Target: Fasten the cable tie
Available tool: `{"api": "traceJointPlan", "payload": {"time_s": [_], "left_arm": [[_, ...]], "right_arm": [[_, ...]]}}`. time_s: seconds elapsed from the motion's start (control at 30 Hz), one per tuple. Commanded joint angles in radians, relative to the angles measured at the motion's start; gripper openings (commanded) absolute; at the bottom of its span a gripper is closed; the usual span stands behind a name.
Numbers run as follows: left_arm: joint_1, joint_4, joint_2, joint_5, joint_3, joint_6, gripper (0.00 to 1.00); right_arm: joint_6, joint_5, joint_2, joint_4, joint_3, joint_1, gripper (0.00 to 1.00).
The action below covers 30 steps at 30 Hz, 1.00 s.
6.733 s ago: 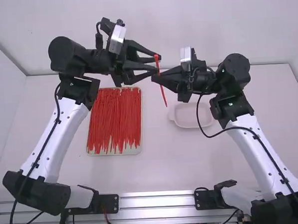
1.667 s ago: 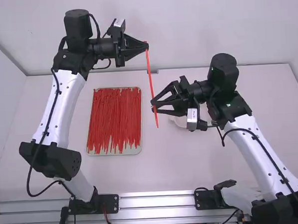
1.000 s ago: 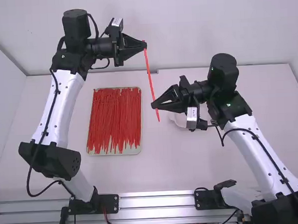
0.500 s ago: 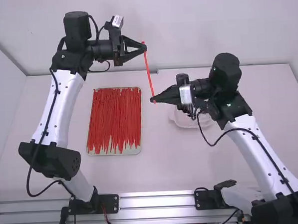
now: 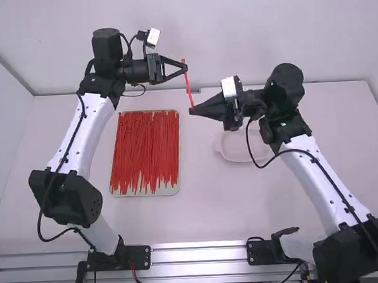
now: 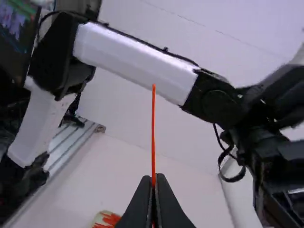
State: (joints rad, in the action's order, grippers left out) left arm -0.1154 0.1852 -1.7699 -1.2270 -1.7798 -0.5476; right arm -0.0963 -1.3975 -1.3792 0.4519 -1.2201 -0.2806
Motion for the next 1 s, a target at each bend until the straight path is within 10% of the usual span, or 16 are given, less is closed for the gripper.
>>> {"api": "traceJointPlan", "payload": {"time_s": [0.0, 0.4, 0.97], "left_arm": [[0.015, -0.049, 0.014, -0.014, 0.042, 0.197, 0.02], [0.004, -0.364, 0.014, -0.016, 0.216, 0.518, 0.02], [-0.002, -0.672, 0.014, -0.169, 0.231, 0.515, 0.02]], "right_arm": [[0.337, 0.037, -0.042, 0.03, -0.023, 0.018, 0.0], [0.917, 0.067, -0.138, 0.001, -0.023, 0.022, 0.0], [1.102, 0.134, -0.138, -0.022, -0.023, 0.013, 0.0]]}}
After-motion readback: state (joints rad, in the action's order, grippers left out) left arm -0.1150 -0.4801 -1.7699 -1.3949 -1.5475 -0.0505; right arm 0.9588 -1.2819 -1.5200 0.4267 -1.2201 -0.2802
